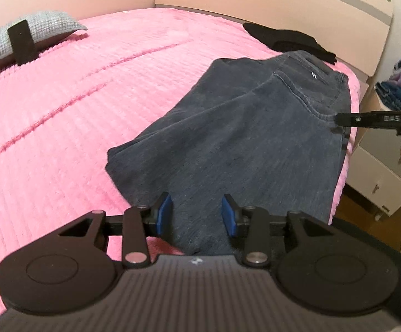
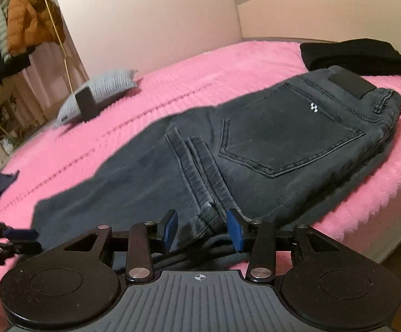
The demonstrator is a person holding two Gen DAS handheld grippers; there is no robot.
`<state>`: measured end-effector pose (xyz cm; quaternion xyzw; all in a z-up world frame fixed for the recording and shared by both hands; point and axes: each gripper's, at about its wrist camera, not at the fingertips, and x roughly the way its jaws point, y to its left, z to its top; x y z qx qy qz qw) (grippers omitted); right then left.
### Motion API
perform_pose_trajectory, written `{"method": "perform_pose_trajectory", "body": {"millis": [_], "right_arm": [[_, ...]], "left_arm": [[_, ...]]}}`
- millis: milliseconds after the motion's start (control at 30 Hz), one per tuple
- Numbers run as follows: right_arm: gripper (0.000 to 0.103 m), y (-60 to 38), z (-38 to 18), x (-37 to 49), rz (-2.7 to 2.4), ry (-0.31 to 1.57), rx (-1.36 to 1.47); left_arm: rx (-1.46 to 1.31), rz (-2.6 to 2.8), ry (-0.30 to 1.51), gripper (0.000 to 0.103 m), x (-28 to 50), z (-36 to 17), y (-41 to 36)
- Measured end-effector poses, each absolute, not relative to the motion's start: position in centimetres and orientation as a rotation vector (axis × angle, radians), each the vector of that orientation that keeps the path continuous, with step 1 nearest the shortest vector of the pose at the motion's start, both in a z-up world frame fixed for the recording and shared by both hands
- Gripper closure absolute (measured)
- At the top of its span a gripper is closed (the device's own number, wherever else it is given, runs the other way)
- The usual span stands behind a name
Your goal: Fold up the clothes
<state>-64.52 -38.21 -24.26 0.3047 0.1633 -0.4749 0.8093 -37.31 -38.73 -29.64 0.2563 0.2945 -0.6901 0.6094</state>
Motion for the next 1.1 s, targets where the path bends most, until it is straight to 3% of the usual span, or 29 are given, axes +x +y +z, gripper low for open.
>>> {"method": "perform_pose_trajectory", "body": {"millis": [33,67,100,300,467,833,1000,1100], "right_arm": [[0.051,-38.0,-24.0,-64.6,-1.017,0.323,0.662],[0.030,-37.8,-23.7,-64.6,-1.018,0.293,0.676],[0.020,-37.6,-23.5,-64.5,-1.020,0.263,0.689],[0.021,-38.1,-24.2,-63.4,-0.970,0.243,0.815],[0.021,-36.1,-23.2,-61.4,-0.871,0.274,0.778],[0.021,-32.4,-23.4,-53.0,-0.643,0.484,0.490],[0.020,-28.7,-26.1,-47.6,-0.537,0.794,0.112],[0.020,-28.9,-24.5,-47.9,-0.540,0.782,0.138]], "left_arm": [[0.584,-1.590,0.677,0.067,-37.1,-29.4,-38.7],[0.578,-1.592,0.665,0.066,-37.2,-29.0,-38.8],[0.569,-1.595,0.640,0.063,-37.1,-28.6,-38.9],[0.586,-1.562,0.601,0.062,-35.0,-28.2,-41.1],[0.531,-1.489,0.763,0.056,-31.4,-29.6,-40.8],[0.469,-1.482,0.820,0.052,-29.5,-31.0,-40.3],[0.538,-1.473,0.752,0.052,-30.0,-30.0,-39.5],[0.635,-1.483,0.569,0.059,-30.8,-28.5,-37.6]]}}
